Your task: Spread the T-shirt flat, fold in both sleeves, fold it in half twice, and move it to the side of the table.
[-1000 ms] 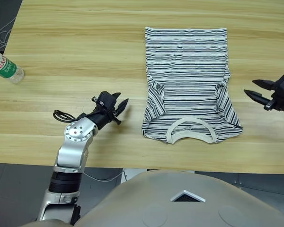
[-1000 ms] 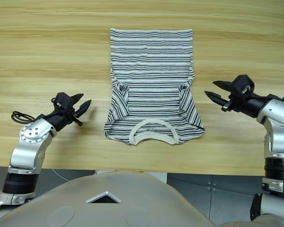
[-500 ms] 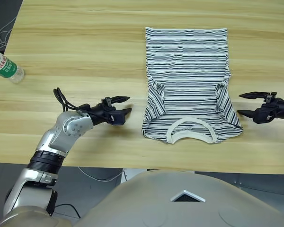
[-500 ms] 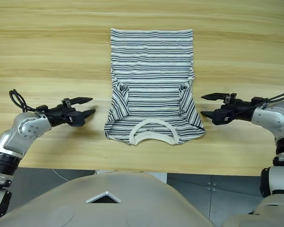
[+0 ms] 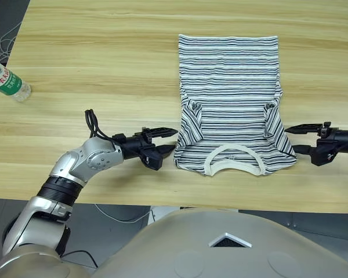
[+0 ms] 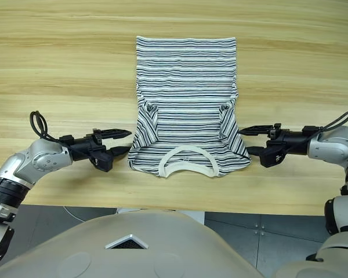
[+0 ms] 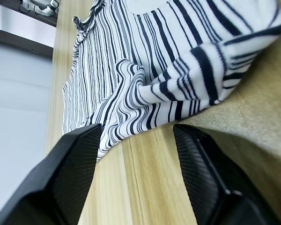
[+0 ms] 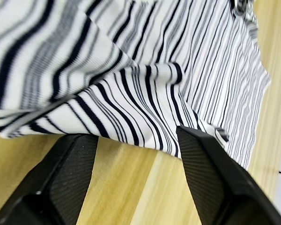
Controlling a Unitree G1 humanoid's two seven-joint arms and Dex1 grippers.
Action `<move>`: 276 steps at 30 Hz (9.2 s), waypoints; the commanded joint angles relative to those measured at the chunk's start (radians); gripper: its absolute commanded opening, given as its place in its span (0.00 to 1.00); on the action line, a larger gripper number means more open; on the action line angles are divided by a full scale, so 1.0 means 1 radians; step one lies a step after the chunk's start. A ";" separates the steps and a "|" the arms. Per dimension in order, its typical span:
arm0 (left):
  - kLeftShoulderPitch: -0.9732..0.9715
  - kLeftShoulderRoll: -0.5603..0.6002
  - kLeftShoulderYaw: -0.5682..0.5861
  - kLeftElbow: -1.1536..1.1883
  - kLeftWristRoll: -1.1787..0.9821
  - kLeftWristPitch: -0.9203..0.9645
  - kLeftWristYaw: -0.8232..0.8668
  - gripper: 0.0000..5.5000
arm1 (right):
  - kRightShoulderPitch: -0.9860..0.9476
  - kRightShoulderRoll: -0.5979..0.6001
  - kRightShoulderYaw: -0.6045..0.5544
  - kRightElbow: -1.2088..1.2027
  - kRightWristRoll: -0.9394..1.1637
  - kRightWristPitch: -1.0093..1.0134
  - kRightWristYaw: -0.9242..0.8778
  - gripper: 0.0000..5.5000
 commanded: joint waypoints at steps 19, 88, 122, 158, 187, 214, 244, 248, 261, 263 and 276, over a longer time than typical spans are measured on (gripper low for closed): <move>-0.128 -0.102 -0.288 0.244 0.302 -0.024 0.079 0.52 | -0.047 0.157 0.164 -0.049 -0.126 0.018 -0.103 0.55; -0.179 -0.345 0.203 0.083 -0.937 0.676 -0.444 0.03 | -0.254 0.247 0.162 -0.048 0.576 0.237 0.121 0.02; -0.812 -0.664 0.432 1.093 -0.556 0.627 0.093 0.03 | -0.549 0.603 -0.020 0.281 0.189 1.081 -0.242 0.02; -0.888 -0.696 0.582 1.112 -0.571 0.776 0.214 0.20 | -0.496 0.789 -0.083 0.283 0.242 1.322 -0.023 0.72; -0.884 -0.625 0.627 1.061 -0.606 0.693 0.150 0.20 | -0.027 0.429 -0.120 -0.322 0.579 1.622 0.966 0.72; -0.448 -0.728 0.357 0.037 -0.688 0.811 -0.233 0.20 | 0.064 0.272 -0.230 -0.818 0.923 1.903 1.075 0.72; -0.891 -0.726 0.258 1.095 -0.359 0.642 -0.110 0.20 | -0.112 0.345 -0.197 -0.511 0.688 1.514 0.803 0.39; -0.894 -0.728 0.266 1.094 -0.355 0.641 -0.107 0.20 | -0.107 0.325 -0.182 -0.488 0.674 1.507 0.828 0.27; -0.894 -0.726 0.296 1.093 -0.360 0.638 -0.102 0.20 | -0.166 0.325 -0.209 -0.376 0.673 1.485 0.827 0.02; -0.892 -0.726 0.299 1.094 -0.360 0.638 -0.102 0.20 | -0.184 0.334 -0.231 -0.371 0.698 1.504 0.824 0.02; -0.874 -0.713 0.304 1.099 -0.355 0.642 -0.099 0.20 | -0.224 0.280 -0.225 -0.218 0.629 1.449 0.831 0.02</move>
